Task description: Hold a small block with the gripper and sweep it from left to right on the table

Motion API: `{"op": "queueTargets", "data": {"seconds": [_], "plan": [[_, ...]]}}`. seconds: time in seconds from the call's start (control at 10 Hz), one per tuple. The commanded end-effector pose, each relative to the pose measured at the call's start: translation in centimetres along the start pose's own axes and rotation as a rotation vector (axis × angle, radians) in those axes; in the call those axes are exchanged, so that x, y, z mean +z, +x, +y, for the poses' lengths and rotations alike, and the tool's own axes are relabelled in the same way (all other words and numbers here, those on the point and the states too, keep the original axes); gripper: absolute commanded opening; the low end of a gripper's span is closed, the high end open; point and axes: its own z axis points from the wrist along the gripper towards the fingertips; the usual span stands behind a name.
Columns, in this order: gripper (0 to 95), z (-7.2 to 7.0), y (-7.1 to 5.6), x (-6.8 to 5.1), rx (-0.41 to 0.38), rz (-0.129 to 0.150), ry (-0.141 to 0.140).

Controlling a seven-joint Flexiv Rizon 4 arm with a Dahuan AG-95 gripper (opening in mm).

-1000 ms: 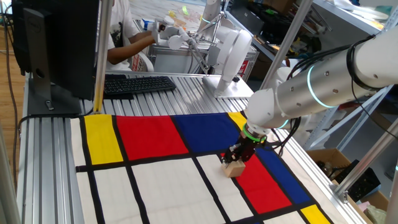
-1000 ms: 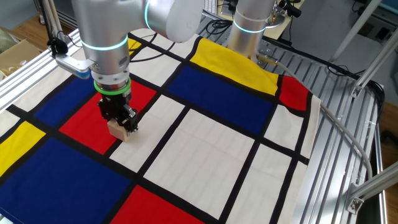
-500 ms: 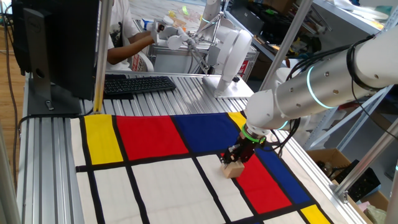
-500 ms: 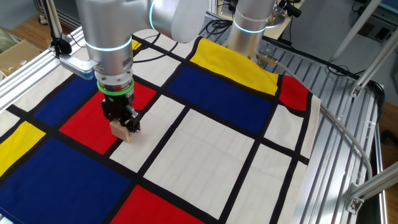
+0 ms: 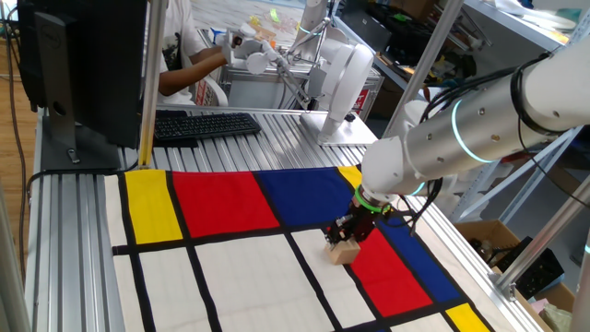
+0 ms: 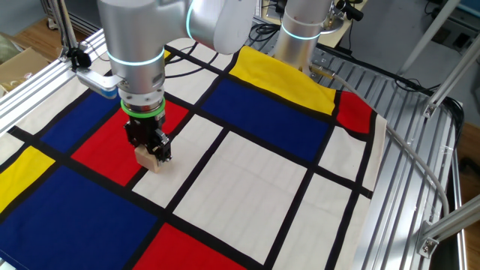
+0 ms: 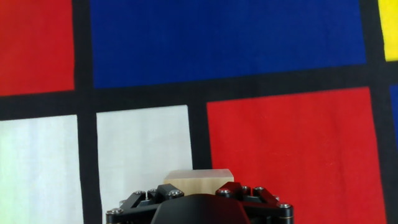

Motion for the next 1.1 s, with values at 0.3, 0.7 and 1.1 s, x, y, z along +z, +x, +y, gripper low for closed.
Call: {"op": "queueTargets", "data": {"seconds": [0.3, 0.7, 1.1], "plan": [[0.0, 0.5, -0.2, 0.2, 0.009, 0.007, 0.007], [0.0, 1.5, 0.0, 0.1, 0.015, 0.000, 0.008], [0.0, 2.1, 0.2, 0.1, 0.022, -0.001, 0.008]]}}
